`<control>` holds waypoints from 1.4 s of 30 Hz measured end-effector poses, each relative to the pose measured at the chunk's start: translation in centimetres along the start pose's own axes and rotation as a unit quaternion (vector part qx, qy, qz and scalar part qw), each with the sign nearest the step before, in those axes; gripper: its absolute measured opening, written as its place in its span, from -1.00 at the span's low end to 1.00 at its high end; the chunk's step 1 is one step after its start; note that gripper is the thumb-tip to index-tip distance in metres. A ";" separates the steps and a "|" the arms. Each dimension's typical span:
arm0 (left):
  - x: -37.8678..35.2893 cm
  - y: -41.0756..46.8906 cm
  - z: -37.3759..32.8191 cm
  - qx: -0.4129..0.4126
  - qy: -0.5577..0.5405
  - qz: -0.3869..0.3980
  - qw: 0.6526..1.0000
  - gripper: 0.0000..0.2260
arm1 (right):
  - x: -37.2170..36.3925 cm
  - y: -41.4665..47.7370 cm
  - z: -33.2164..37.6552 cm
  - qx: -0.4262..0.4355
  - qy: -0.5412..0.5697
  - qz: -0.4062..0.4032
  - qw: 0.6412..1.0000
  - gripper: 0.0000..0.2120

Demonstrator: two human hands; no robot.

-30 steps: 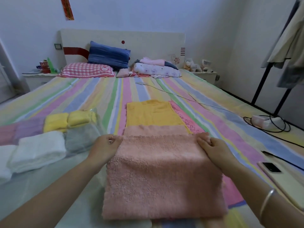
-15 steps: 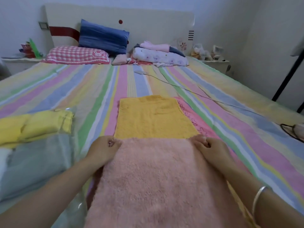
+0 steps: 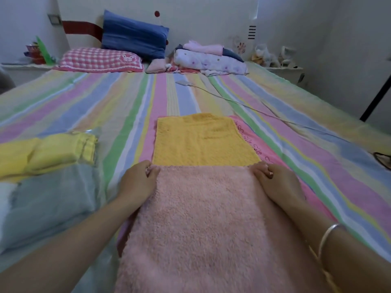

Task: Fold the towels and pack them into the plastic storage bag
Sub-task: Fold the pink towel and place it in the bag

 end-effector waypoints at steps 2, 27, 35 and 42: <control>-0.3 -0.1 -0.1 0.002 0.020 0.009 1.000 -0.67 | -0.1 -0.3 -0.1 -0.009 -0.014 -0.006 1.000 -0.69; 8.3 -22.4 1.0 0.120 -0.303 0.197 0.925 -0.92 | 7.7 -24.2 -1.3 -0.207 0.199 0.051 0.957 -0.69; 8.8 -21.8 0.1 -0.059 -0.138 0.167 0.975 -0.83 | 7.0 -25.1 -1.7 -0.206 0.245 0.076 0.944 -0.67; 12.9 -19.2 0.5 0.002 -0.236 0.121 0.964 -0.92 | 9.4 -23.9 -0.2 -0.178 0.281 0.031 0.942 -0.76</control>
Point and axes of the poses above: each hand's wrist, its own y-axis towards the middle knuckle, its own x-axis out of the back of the hand, z = x × y, the point moved 10 cm from there along y, towards the middle knuckle, and after that the axes turned 13 degrees about y, right-handed, at the moved point
